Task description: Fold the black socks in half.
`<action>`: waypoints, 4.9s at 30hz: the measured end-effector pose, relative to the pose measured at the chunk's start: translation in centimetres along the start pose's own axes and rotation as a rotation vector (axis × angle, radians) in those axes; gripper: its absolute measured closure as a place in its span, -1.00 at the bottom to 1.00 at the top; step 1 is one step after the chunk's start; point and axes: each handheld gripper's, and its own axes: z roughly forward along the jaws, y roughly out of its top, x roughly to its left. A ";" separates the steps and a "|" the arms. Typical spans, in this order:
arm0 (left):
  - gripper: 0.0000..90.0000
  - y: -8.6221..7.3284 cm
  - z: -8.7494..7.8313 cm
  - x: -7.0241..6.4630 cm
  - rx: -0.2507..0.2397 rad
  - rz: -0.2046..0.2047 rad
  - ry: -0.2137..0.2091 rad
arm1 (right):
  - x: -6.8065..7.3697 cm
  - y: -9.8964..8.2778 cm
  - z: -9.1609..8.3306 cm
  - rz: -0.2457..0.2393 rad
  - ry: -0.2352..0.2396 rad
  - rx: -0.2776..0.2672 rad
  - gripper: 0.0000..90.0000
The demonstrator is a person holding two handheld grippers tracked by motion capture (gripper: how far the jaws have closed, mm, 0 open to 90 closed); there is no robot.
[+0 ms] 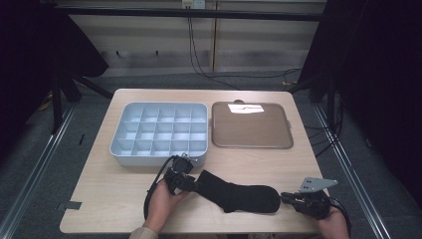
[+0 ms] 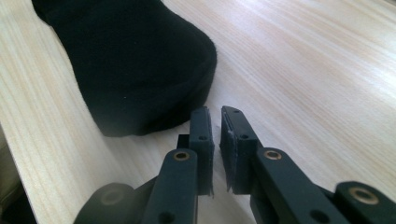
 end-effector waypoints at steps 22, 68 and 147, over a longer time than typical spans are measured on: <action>0.75 0.0 -0.1 0.5 0.036 -0.069 -0.038 | 0.7 0.6 0.8 -0.009 0.045 0.007 0.97; 0.82 -1.5 -5.1 3.6 0.039 -0.166 -0.015 | 2.5 4.6 4.1 -0.025 0.162 0.000 1.00; 0.82 0.9 -11.6 3.5 0.048 -0.170 -0.015 | 6.6 9.5 10.0 -0.054 0.222 0.031 1.00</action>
